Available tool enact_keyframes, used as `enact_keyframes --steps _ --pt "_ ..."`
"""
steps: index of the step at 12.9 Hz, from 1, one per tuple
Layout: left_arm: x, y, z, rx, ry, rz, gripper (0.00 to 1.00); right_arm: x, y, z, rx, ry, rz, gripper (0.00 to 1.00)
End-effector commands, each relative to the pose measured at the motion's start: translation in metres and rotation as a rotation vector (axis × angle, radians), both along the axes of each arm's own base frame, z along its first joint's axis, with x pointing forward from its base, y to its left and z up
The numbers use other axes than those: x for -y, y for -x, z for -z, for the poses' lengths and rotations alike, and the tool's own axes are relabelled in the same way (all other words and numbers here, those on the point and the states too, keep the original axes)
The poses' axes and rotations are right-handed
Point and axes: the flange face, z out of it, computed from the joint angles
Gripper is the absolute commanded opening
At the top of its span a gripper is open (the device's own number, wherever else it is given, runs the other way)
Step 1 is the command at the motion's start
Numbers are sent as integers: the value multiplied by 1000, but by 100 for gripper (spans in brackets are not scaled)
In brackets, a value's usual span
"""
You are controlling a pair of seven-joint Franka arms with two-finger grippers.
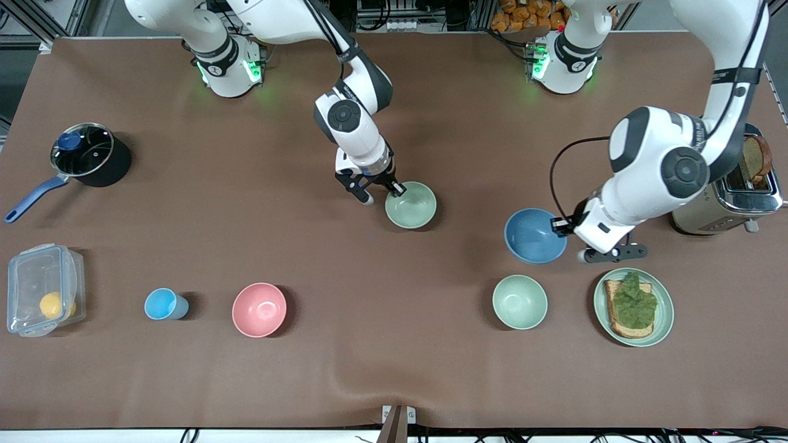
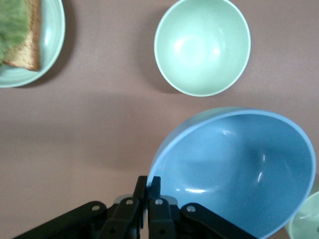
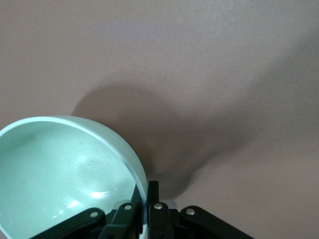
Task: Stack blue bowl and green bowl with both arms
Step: 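Carry the green bowl with the right gripper while the left gripper carries the blue bowl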
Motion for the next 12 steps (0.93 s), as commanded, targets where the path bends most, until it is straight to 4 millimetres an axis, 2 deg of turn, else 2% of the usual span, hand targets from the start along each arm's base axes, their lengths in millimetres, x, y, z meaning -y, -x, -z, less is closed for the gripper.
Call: enact_keyframes --steps 1,3,6,8,9,10,12 --pt "24 1 1 -19 2 -42 0 -8 0 3 0 -10 31 12" --pt "29 1 3 -16 -4 -40 0 -4 -4 3 -7 -7 40 98" --pt "36 2 0 -11 -2 -33 0 -12 -8 -9 -26 -17 69 100" --pt "36 2 0 -13 0 -45 0 -17 -25 -34 -100 2 63 100" --pt "43 4 0 -14 -1 -50 0 -14 -37 -47 -146 17 65 100" --pt "49 6 -1 -14 -2 -54 0 -5 -47 -61 -187 30 77 100" --pt "58 8 -3 -12 -1 -55 0 28 -71 -83 -239 40 125 100"
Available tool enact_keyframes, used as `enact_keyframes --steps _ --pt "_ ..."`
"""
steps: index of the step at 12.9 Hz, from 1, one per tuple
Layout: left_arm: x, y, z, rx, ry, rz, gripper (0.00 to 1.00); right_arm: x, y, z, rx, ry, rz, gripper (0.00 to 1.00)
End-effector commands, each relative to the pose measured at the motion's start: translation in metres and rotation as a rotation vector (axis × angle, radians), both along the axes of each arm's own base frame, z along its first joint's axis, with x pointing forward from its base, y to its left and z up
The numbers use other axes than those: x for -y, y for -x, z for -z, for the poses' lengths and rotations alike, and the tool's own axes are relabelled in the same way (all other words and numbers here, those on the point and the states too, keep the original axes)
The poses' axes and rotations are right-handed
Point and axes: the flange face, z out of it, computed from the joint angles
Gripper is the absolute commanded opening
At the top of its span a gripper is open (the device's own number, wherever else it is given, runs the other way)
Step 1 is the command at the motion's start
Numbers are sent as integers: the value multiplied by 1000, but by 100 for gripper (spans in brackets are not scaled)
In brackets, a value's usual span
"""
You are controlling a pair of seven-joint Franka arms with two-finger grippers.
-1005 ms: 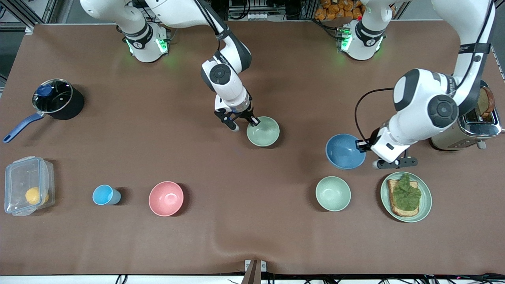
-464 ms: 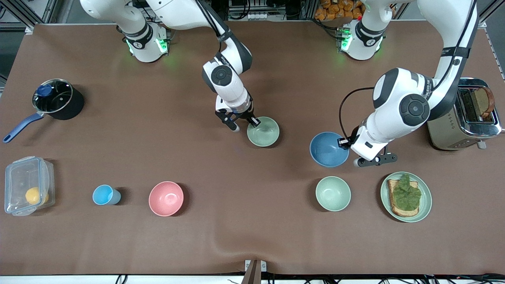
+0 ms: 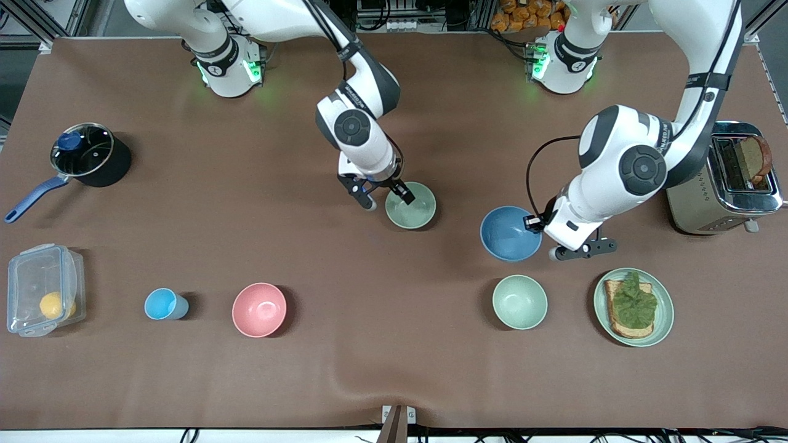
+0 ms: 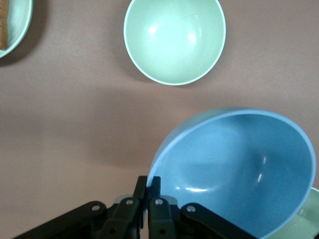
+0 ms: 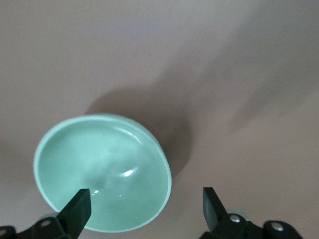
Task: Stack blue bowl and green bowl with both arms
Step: 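Bring the blue bowl over the green bowl with the left gripper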
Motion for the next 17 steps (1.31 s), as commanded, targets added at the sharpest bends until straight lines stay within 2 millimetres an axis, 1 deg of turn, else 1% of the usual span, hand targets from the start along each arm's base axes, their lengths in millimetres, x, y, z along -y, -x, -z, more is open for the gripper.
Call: enact_keyframes --steps 1,3,4,5,6,7,9,10,11,12,13,14,15,16,17 --pt "17 1 -5 -1 0 -14 0 40 -28 -24 -71 -4 78 100" --pt "19 0 -6 0 2 -26 0 47 -34 -15 -120 -50 154 100" --pt "30 5 -3 -7 5 -13 0 61 -46 -10 -150 -83 218 100" --pt "38 8 0 -15 2 -29 0 74 -55 -1 -173 -94 259 100" --pt "51 13 3 -26 -4 -76 0 78 -57 3 -185 -101 276 100" --pt "64 21 6 -36 -15 -97 0 79 -57 7 -193 -103 284 100" --pt "80 31 9 -45 -21 -106 0 78 -57 24 -193 -100 299 100" --pt "89 37 12 -52 -26 -116 0 76 -55 36 -201 -91 301 100" --pt "96 44 16 -55 -31 -132 0 72 -53 46 -199 -104 322 100" --pt "107 53 20 -54 -34 -148 0 68 -52 56 -182 -121 343 100" --pt "113 60 23 -55 -38 -168 0 60 -47 63 -168 -123 336 100" --pt "118 65 25 -53 -38 -184 0 58 -46 67 -165 -123 339 100" --pt "128 71 26 -53 -38 -181 0 59 -46 70 -166 -120 338 100" --pt "133 75 26 -52 -38 -192 0 59 -46 71 -166 -119 341 100" --pt "143 80 27 -47 -31 -200 0 59 -45 72 -168 -117 338 100"
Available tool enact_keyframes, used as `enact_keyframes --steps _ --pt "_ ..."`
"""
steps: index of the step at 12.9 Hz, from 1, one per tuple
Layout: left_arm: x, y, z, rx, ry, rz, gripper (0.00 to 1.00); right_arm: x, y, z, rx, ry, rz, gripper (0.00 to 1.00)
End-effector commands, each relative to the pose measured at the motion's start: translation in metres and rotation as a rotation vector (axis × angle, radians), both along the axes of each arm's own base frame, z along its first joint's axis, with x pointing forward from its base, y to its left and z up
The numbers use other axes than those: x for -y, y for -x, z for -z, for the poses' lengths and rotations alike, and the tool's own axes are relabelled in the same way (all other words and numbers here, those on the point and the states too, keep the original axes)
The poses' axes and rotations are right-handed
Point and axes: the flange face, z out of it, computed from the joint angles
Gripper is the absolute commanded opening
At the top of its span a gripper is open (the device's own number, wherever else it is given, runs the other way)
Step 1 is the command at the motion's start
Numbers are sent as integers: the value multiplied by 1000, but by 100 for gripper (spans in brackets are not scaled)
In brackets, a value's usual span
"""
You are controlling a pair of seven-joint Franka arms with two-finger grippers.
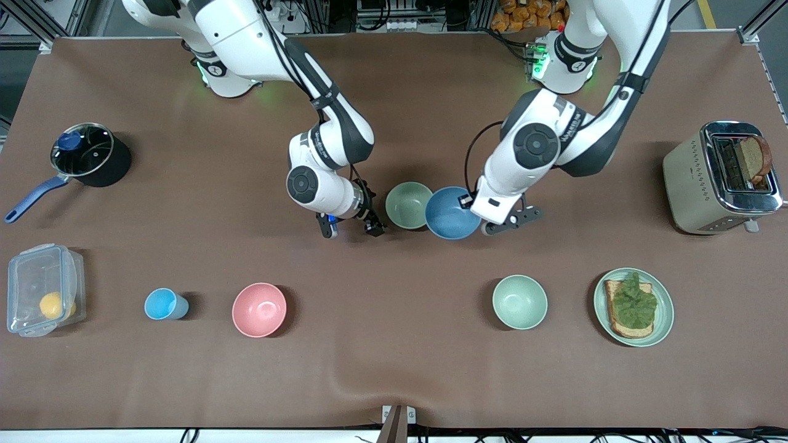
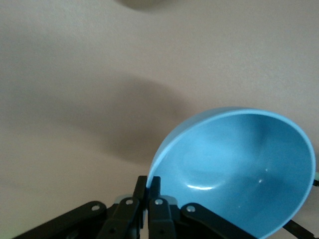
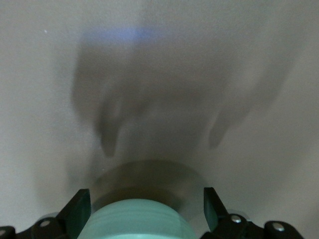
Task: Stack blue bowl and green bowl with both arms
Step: 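Bring the blue bowl over the green bowl with the left gripper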
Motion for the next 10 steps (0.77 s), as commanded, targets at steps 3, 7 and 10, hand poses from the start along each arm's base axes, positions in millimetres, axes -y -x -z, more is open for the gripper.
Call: enact_keyframes --steps 3,7,10 --pt "30 23 3 20 12 -40 0 0 -3 -2 0 -21 16 100" --pt "49 49 30 57 45 -87 0 4 -5 0 -10 -19 20 100" --pt "56 58 42 38 51 -81 0 5 -5 -1 -13 -19 20 100"
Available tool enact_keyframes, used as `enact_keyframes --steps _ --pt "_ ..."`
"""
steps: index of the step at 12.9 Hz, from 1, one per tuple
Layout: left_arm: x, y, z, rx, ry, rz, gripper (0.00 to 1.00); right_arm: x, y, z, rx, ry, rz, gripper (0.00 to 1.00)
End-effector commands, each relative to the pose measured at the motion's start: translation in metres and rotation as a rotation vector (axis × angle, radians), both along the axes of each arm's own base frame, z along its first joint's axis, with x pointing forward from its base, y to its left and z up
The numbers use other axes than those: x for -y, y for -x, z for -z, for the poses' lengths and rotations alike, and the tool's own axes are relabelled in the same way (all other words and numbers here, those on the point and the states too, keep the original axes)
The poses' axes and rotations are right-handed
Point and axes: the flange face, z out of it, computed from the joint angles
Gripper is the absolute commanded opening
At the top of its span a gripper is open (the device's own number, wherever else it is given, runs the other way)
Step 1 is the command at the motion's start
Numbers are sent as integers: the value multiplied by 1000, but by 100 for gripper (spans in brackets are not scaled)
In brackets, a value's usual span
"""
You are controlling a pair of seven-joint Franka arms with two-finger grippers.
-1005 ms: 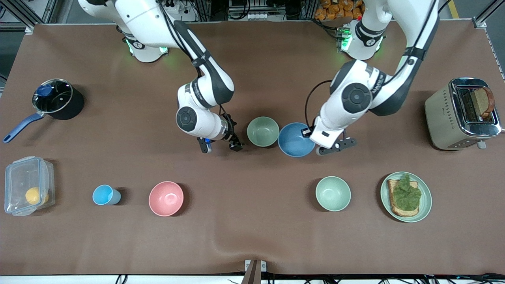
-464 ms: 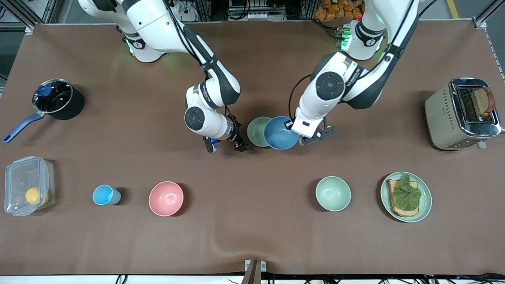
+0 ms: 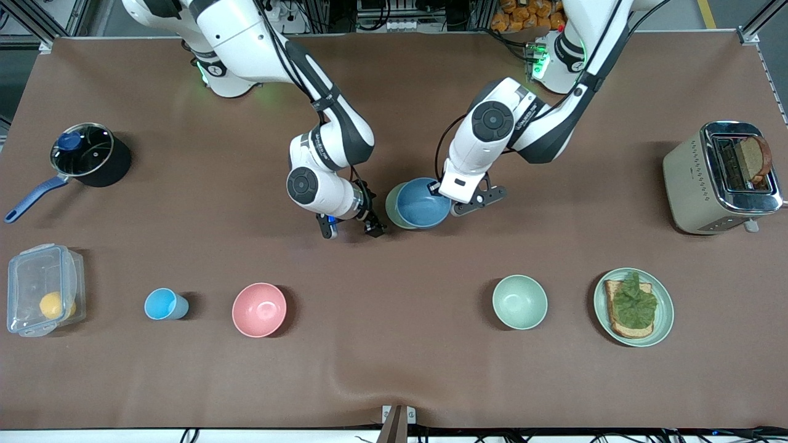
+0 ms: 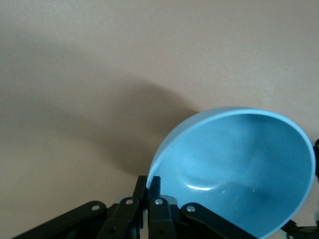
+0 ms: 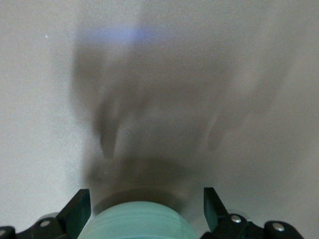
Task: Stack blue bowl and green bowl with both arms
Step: 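Lower the blue bowl into the green bowl with the left gripper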
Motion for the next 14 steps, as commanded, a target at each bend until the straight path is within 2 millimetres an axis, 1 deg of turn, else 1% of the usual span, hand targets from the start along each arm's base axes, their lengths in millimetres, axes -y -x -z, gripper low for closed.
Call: enact_keyframes --steps 1,5,8,11,14 --pt "10 10 6 -8 14 -4 0 2 -2 -1 -12 -17 8 100" --pt "15 11 31 -30 22 -3 0 3 -1 -4 -27 -18 3 100" --pt "17 13 44 -42 25 -3 0 3 -2 -5 -25 -19 4 100" --pt "24 15 45 -43 43 -1 0 3 -1 -4 -32 -18 1 100" --pt "27 14 50 -32 64 -8 0 3 -1 -4 -32 -18 1 100"
